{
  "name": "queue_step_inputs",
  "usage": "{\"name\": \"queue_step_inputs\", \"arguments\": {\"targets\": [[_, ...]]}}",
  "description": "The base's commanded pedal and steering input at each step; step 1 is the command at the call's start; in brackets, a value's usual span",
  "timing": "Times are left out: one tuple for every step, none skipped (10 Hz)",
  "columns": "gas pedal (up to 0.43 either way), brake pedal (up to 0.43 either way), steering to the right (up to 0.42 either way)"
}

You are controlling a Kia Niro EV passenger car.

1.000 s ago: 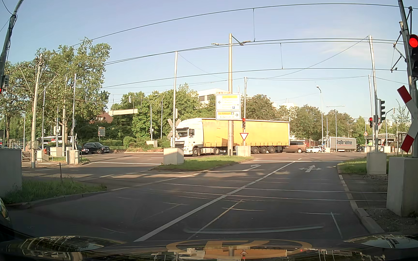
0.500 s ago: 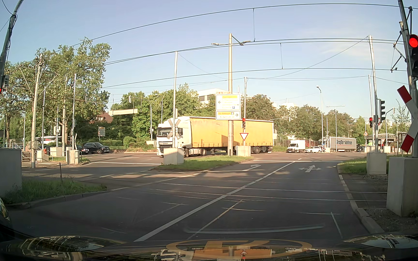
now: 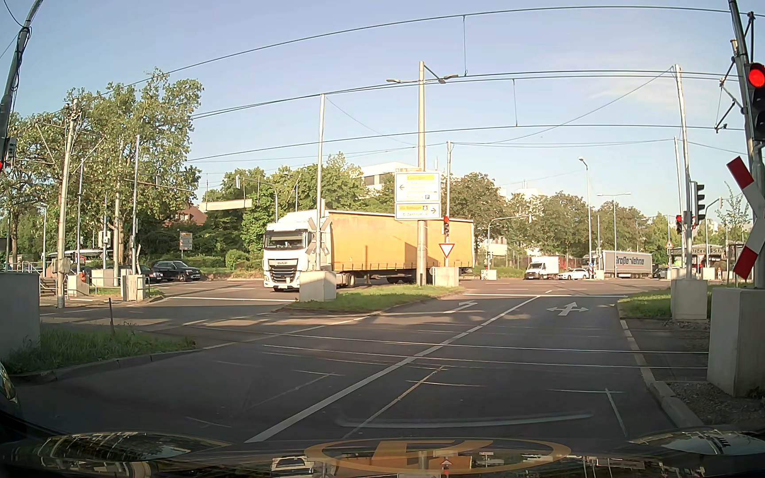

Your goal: Follow the waypoints while adhering to traffic rules and regulations

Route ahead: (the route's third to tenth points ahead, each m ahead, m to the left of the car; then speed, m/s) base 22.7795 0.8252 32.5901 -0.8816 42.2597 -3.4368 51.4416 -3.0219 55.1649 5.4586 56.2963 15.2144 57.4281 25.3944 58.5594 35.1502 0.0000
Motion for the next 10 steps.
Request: {"name": "queue_step_inputs", "arguments": {"targets": [[0.0,0.28,0.248],[0.0,0.28,0.248],[0.0,0.28,0.248],[0.0,0.28,0.248],[0.0,0.287,0.248],[0.0,0.287,0.248],[0.0,0.28,0.248],[0.0,0.287,0.248],[0.0,0.287,0.248],[0.0,0.287,0.248]]}}
